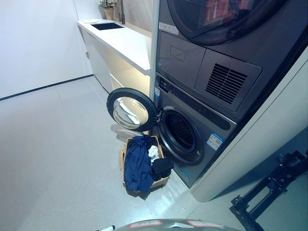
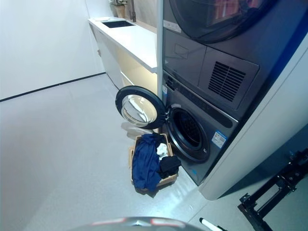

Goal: Put the clothes in the basket into the washing machine.

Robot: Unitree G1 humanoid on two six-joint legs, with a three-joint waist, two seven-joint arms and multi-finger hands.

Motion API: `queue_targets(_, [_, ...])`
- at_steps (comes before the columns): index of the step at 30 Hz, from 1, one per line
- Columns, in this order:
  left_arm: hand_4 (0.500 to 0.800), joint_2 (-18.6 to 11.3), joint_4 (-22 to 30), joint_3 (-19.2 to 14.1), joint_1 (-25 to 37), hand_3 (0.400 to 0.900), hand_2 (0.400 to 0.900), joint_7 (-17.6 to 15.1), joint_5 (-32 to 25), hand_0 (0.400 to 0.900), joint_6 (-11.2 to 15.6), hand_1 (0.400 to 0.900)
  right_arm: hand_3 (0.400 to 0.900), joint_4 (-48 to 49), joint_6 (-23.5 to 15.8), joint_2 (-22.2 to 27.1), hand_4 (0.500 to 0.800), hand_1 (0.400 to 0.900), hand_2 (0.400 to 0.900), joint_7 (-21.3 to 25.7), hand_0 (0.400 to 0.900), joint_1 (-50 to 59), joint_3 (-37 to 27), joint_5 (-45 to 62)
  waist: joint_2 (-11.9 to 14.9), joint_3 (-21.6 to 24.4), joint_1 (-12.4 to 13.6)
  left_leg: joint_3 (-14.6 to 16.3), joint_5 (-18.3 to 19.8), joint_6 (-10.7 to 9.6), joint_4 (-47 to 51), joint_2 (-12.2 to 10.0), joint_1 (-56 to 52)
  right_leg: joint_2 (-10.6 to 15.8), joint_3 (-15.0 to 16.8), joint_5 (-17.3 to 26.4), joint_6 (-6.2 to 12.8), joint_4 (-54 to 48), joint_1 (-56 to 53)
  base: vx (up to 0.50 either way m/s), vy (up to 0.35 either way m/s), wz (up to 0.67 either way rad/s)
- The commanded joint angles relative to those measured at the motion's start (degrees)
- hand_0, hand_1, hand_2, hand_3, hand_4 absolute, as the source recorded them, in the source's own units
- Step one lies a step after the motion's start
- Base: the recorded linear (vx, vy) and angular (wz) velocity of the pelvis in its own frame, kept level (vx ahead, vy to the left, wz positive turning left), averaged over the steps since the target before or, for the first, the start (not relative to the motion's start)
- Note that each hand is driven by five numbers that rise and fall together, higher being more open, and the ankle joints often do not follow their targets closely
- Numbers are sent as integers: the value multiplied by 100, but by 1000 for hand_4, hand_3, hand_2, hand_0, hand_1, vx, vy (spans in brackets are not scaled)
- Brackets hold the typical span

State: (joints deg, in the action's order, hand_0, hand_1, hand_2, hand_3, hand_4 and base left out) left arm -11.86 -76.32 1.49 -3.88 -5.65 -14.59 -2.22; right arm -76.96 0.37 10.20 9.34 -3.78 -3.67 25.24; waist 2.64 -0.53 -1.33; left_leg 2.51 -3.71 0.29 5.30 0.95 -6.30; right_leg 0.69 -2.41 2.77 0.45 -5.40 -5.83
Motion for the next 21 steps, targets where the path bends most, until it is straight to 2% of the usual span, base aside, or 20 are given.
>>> queue_targets(1, [800,91,-393,39,408,900,900,-12,77,900,95,900,900,-233,-108,286,800,900,900,38,900,485,-78,-94,-193,-230,20,-192,784,-36,-30,111,-283,34,-116,-737,466,40,-403,0,0,0])
queue_targets(21, [800,117,-397,-1,397,900,900,-44,-18,900,92,900,900,-233,-107,301,800,900,900,56,900,463,-101,-76,-185,-272,23,-215,780,-51,-30,85,-307,11,-128,-756,442,40,-418,0,0,0])
